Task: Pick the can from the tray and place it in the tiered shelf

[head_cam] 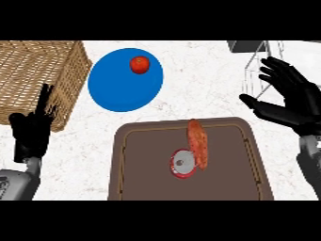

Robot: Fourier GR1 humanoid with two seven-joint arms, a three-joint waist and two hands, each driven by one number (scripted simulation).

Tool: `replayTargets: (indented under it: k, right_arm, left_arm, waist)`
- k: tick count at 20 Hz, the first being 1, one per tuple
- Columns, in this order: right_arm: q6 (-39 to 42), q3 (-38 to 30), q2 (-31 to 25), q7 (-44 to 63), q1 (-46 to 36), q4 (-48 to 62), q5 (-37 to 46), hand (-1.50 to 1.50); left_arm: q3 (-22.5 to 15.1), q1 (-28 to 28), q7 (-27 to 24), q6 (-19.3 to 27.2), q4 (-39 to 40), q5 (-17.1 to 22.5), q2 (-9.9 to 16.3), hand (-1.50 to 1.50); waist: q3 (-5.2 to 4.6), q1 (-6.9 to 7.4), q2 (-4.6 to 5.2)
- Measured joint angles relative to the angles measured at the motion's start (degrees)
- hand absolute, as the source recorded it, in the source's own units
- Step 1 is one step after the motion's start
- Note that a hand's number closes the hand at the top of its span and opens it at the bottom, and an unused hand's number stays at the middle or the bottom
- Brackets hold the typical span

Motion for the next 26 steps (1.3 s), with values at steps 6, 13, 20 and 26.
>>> replayTargets:
  k: [6, 13, 20, 26]
  right_arm:
    - [-17.58, 2.06, 3.88, -5.02, 9.52, 0.74, 13.56, -1.5]
    - [-19.43, 4.68, 8.3, -12.85, 21.42, -11.1, 13.27, -1.5]
    - [-13.55, 11.18, -2.15, 2.45, 23.0, -22.77, 19.94, -1.5]
    - [-8.39, 15.51, -9.33, 22.63, 18.46, -32.3, 27.08, -1.5]
  left_arm:
    - [-2.72, -0.33, -1.85, -0.63, -1.31, -0.53, -2.3, 0.0]
    - [-4.7, 0.4, -3.74, -2.78, -1.32, -1.5, -3.44, 0.0]
    - [-5.24, 0.33, -3.94, -2.87, -1.77, -1.84, -4.74, 0.0]
    - [-5.26, -0.02, -2.55, -3.79, -3.25, -1.12, -4.79, 0.0]
  waist:
    - [-0.24, -0.02, -0.24]
    - [-0.1, 1.66, -0.17]
    - [-0.06, 2.5, -0.29]
    - [-0.11, 3.1, -0.37]
